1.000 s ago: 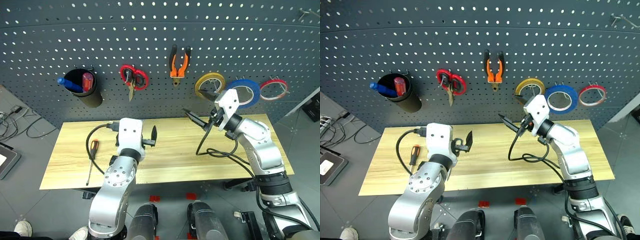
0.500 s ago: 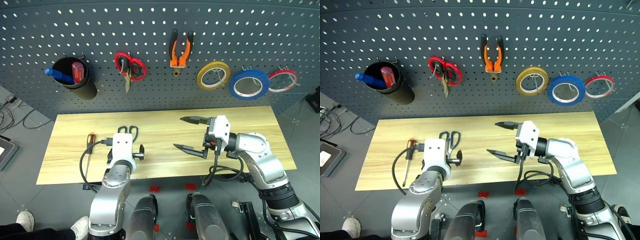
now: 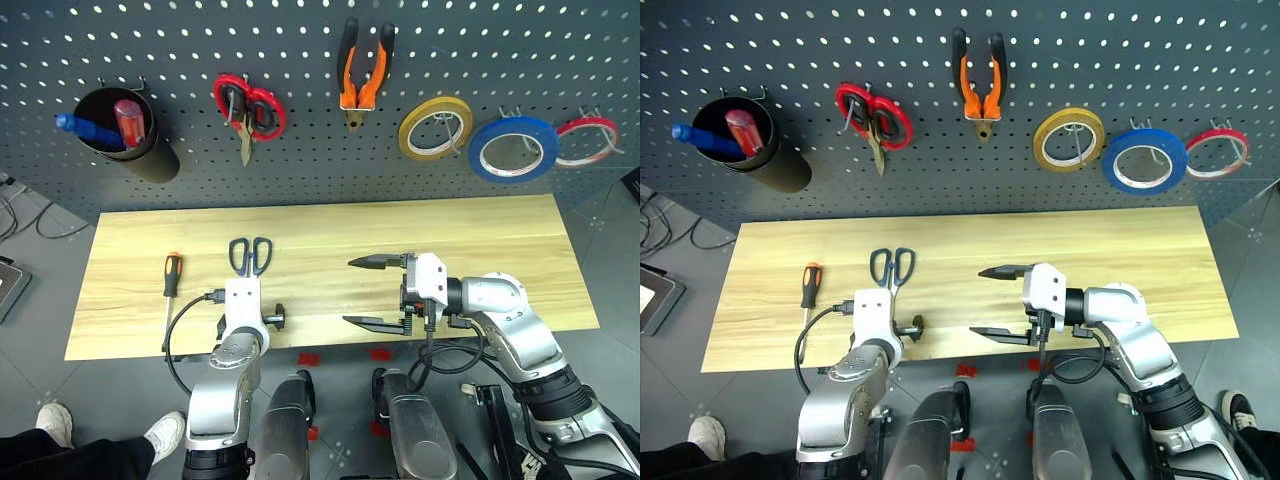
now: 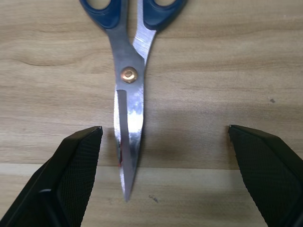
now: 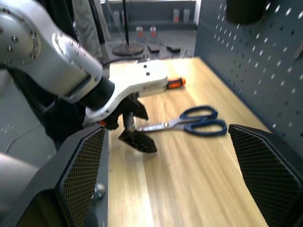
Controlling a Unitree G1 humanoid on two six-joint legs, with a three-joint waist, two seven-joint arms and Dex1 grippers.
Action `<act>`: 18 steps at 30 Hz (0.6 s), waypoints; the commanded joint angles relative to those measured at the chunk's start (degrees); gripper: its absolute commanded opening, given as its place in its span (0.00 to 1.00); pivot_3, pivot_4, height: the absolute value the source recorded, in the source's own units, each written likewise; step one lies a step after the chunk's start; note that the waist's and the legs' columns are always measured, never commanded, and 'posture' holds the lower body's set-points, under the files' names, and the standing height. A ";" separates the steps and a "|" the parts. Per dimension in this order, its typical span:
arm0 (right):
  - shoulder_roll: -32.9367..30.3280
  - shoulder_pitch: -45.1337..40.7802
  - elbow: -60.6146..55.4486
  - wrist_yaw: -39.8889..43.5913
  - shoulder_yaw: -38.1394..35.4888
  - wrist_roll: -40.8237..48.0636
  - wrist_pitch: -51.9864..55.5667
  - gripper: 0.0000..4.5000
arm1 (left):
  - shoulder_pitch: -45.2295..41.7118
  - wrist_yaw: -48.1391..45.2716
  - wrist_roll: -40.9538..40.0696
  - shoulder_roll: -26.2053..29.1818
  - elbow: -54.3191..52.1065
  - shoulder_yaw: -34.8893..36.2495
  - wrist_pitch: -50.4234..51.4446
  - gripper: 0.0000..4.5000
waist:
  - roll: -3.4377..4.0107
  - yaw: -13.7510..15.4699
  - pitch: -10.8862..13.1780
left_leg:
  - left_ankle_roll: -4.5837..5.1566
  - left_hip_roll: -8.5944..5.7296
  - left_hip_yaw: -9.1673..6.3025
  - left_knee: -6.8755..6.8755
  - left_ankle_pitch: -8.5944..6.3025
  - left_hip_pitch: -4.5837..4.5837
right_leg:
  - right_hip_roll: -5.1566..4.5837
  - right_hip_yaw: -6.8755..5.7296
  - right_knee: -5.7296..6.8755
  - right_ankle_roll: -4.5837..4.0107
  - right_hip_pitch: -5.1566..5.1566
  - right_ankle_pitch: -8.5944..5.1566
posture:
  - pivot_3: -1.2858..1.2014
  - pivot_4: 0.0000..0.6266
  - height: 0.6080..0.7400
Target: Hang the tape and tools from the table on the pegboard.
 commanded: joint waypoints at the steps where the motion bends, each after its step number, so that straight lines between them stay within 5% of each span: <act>1: -0.45 -0.14 -0.71 0.24 0.04 -0.63 -1.43 1.00 | -0.32 -0.69 0.04 1.55 1.09 1.03 -1.00 1.00 | 0.03 0.00 0.18 | 0.00 0.00 0.00 0.00 0.00 0.00 | 0.00 -0.01 0.00 0.00 0.00 0.00 | 0.47 0.81 1.00; 10: -0.25 0.41 -2.07 -0.76 -0.08 -0.74 -0.07 1.00 | -1.24 -3.87 -2.50 4.41 4.38 3.41 0.22 1.00 | 0.10 -0.02 0.68 | -0.03 0.01 0.03 -0.04 0.02 0.08 | 0.00 0.00 0.01 0.01 0.01 0.00 | 0.46 0.82 1.00; 18: 0.13 0.06 -1.65 -1.37 0.07 -0.90 0.37 1.00 | 0.31 -4.30 -4.21 4.38 1.58 4.87 3.25 0.63 | 0.13 -0.13 0.93 | -0.05 0.04 0.05 -0.13 0.02 0.14 | -0.01 0.01 -0.01 0.01 0.01 0.00 | 0.47 0.82 1.00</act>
